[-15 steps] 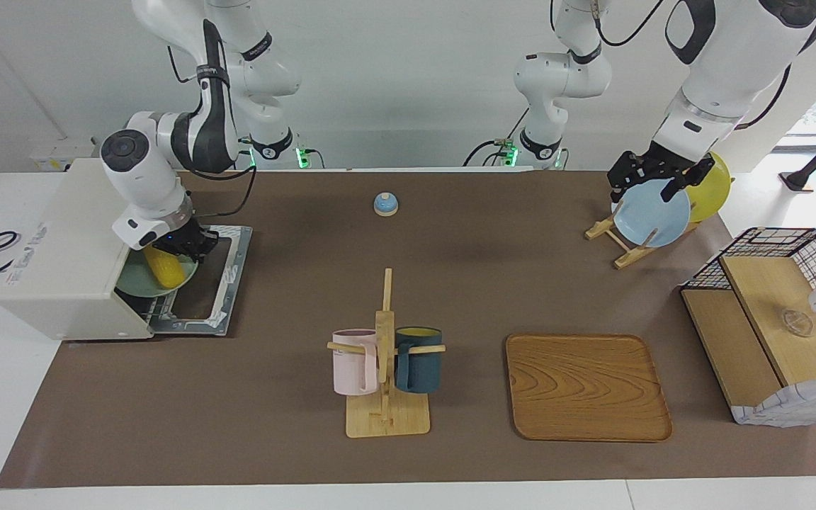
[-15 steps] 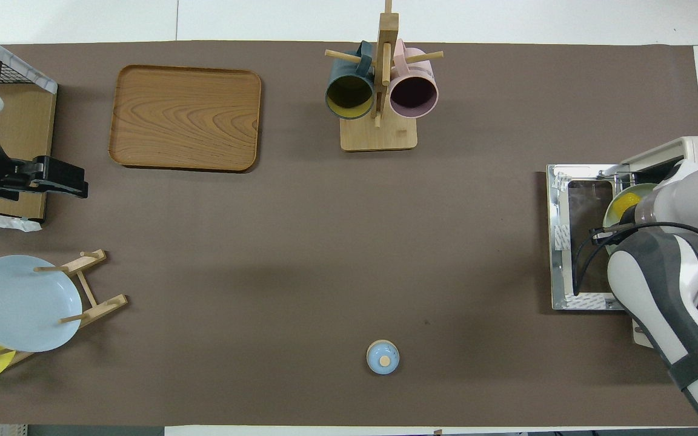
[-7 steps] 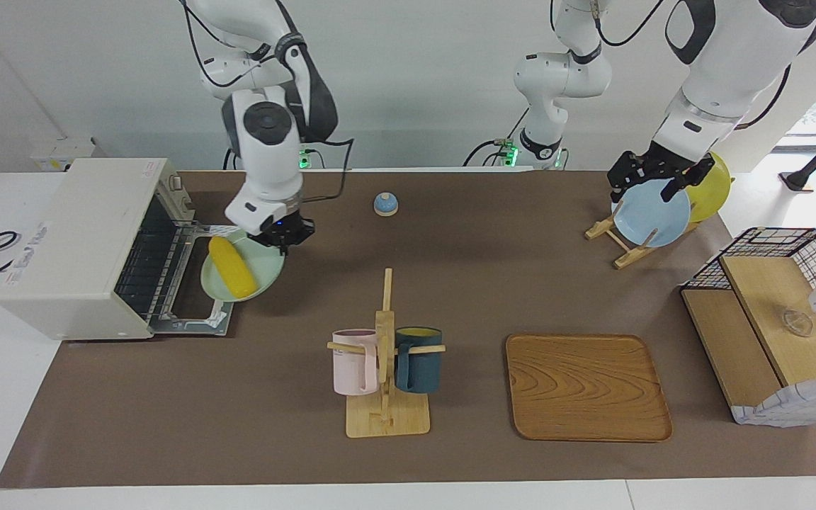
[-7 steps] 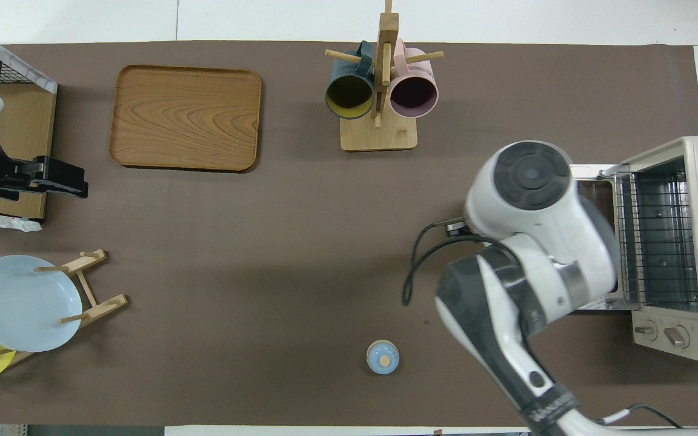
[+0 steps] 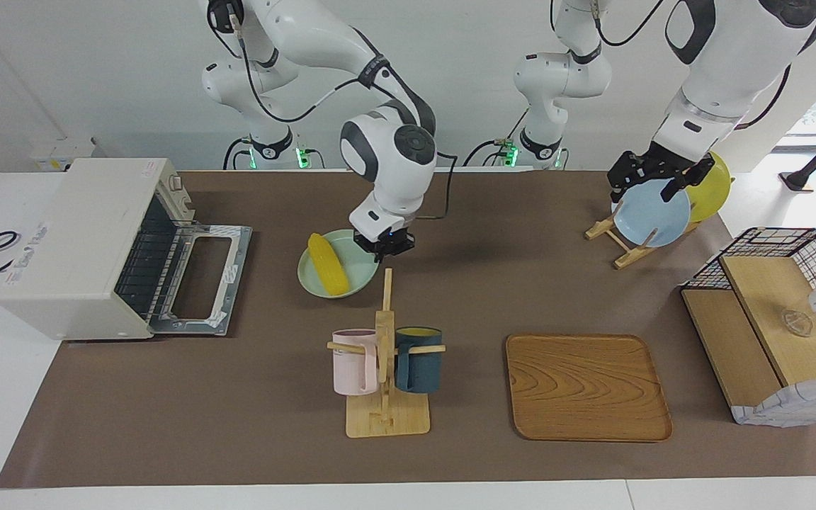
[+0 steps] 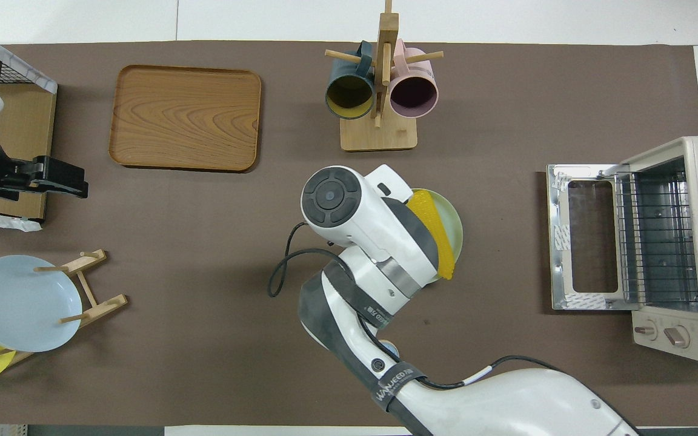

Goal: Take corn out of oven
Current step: 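Pull the green plate with corn out and set it on the table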

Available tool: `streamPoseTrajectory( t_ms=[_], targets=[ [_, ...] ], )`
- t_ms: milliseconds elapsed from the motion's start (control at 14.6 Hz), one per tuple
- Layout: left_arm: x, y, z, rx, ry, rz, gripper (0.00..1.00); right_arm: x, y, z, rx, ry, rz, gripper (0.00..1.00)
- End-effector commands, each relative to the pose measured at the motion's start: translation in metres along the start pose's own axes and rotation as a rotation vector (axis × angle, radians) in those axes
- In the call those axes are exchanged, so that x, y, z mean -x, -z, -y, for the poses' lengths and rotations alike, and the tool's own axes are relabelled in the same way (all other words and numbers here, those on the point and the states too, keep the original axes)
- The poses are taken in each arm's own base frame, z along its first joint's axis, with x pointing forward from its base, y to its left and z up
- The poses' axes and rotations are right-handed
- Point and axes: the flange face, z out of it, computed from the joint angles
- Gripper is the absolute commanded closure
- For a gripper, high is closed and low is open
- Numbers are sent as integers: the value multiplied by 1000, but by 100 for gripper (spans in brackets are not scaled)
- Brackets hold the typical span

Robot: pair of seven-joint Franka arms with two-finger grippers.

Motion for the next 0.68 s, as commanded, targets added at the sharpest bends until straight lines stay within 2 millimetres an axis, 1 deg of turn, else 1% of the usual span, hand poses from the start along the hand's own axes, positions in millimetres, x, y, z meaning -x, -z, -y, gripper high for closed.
streamPoseTrajectory(
  t_ms=[0, 68, 205, 274, 342, 479, 548, 616],
  targets=[
    [3, 2, 5, -20, 6, -1, 0, 9, -18, 16, -60, -61, -4, 100],
    [3, 3, 5, -20, 8, -2, 0, 9, -22, 16, -78, -69, -15, 100],
    [2, 2, 5, -20, 8, -5, 0, 4, -20, 14, -106, -125, -9, 100],
    [1, 3, 5, -20, 8, -13, 0, 4, -16, 17, -133, -145, 7, 83],
    [1, 4, 4, -19, 6, -19, 0, 4, -9, 21, -151, -147, 3, 70],
    [0, 0, 14, -19, 21, -15, 0, -3, 12, 24, -169, -144, -20, 66],
    [1, 2, 14, -19, 21, -19, 0, -8, 14, 18, -155, -135, -29, 65],
    [2, 3, 14, -18, 21, -21, 0, -18, 28, 1, -155, -133, -41, 65]
  ],
)
